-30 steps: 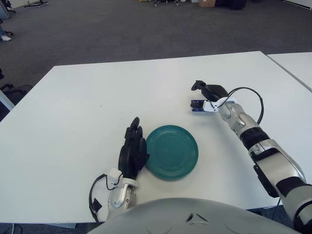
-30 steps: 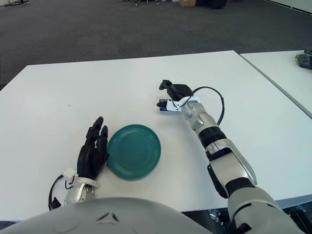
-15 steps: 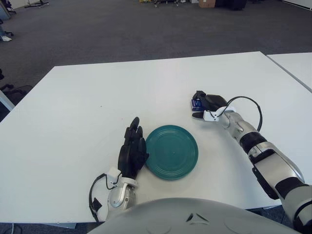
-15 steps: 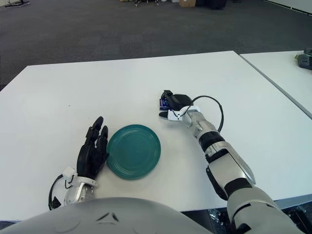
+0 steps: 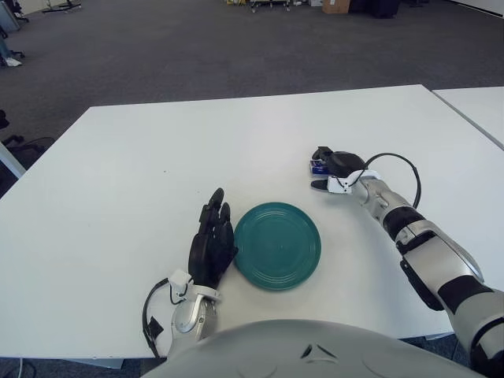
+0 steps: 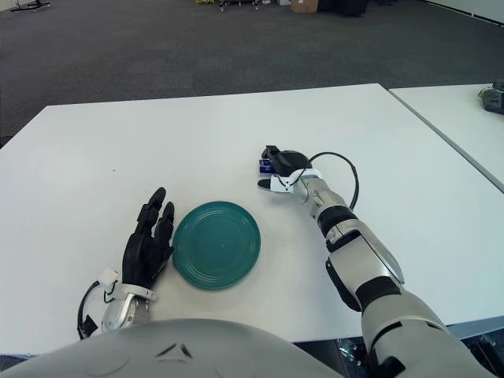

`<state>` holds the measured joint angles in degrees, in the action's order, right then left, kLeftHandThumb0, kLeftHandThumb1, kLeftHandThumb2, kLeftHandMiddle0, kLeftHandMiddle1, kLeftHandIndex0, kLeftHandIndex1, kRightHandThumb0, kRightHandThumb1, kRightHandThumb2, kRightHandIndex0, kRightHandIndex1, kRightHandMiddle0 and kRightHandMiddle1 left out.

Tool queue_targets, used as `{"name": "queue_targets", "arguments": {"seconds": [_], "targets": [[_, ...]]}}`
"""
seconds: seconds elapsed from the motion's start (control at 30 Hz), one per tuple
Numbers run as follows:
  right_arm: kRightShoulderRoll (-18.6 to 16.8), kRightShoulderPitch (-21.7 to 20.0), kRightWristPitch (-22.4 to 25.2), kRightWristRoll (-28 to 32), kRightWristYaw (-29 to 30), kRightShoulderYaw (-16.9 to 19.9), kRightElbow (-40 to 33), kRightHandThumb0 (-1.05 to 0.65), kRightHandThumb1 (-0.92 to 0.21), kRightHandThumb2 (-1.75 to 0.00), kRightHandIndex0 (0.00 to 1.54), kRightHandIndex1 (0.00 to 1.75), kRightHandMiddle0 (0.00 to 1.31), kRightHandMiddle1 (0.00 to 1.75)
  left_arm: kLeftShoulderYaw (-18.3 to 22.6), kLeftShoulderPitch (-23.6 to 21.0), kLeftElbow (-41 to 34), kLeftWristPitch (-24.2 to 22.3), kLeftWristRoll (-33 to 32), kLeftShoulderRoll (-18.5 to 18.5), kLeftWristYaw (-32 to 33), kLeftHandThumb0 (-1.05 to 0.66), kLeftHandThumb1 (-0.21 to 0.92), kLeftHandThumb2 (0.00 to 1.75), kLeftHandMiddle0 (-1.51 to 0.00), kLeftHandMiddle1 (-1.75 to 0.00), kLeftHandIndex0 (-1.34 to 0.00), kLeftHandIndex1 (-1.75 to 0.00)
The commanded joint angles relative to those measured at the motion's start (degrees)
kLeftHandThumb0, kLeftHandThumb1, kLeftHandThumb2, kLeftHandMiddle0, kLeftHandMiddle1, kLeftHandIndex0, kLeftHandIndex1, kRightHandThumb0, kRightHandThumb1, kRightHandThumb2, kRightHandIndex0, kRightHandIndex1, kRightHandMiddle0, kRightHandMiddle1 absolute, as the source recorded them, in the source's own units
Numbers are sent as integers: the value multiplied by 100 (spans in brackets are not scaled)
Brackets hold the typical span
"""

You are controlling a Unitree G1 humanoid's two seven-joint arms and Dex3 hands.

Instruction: Put the gum into the plate.

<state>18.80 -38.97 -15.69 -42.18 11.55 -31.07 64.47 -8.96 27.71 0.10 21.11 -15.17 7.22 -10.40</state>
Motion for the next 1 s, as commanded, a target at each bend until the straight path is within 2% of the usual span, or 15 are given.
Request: {"name": "queue_targets", "arguments": {"seconds": [0.0, 0.23, 0.37, 0.57, 0.63, 0.67, 0.7, 0.73, 0.83, 0.97], "targets": [[-124, 258, 135, -71, -121, -155, 427, -78, -92, -68, 37, 0, 0, 74, 71, -53, 295, -156, 33, -1, -6, -96, 92, 53, -2, 0, 0, -30], [-299, 271, 279, -312, 154, -490, 710, -75, -92, -65, 41, 2, 0, 73, 50, -92, 305, -168, 77, -9, 15, -96, 92, 56, 0, 0, 0, -27], [-368, 290, 385, -609, 399, -834, 870, -73, -92, -66, 46, 4, 0, 74, 21, -102, 285, -227, 171, 12, 94, -95, 92, 58, -1, 0, 0, -25], [-386, 338, 512, -960, 935, -1257, 1027, -74, -92, -73, 54, 8, 2, 90, -33, -32, 158, -333, 209, 130, 231, -91, 92, 60, -2, -1, 0, -28], [-406, 345, 537, -996, 1038, -1320, 1063, -74, -92, -77, 50, 46, 6, 114, -46, -15, 127, -365, 205, 152, 265, -90, 92, 60, -2, -1, 0, -29], [-428, 356, 574, -1040, 1144, -1374, 1081, -74, -92, -77, 48, 54, 6, 117, -56, 0, 101, -383, 215, 160, 295, -90, 92, 60, -2, -1, 0, -29], [-462, 376, 633, -1114, 1307, -1458, 1098, -74, -92, -78, 48, 92, 9, 131, -70, 27, 64, -396, 227, 172, 329, -89, 92, 60, -3, -1, 0, -30], [-485, 391, 675, -1168, 1430, -1521, 1113, -73, -92, -79, 50, 122, 14, 145, -84, 48, 37, -405, 238, 182, 357, -87, 92, 60, -3, -1, 0, -30], [-550, 437, 780, -1322, 1792, -1716, 1150, -72, -92, -83, 55, 157, 22, 165, -114, 135, -65, -421, 211, 185, 399, -84, 92, 58, -3, -1, 0, -33], [-582, 464, 810, -1385, 2032, -1856, 1188, -71, -92, -88, 62, 170, 29, 172, -140, 210, -143, -394, 166, 182, 411, -84, 92, 58, -4, -1, 0, -37]]}}
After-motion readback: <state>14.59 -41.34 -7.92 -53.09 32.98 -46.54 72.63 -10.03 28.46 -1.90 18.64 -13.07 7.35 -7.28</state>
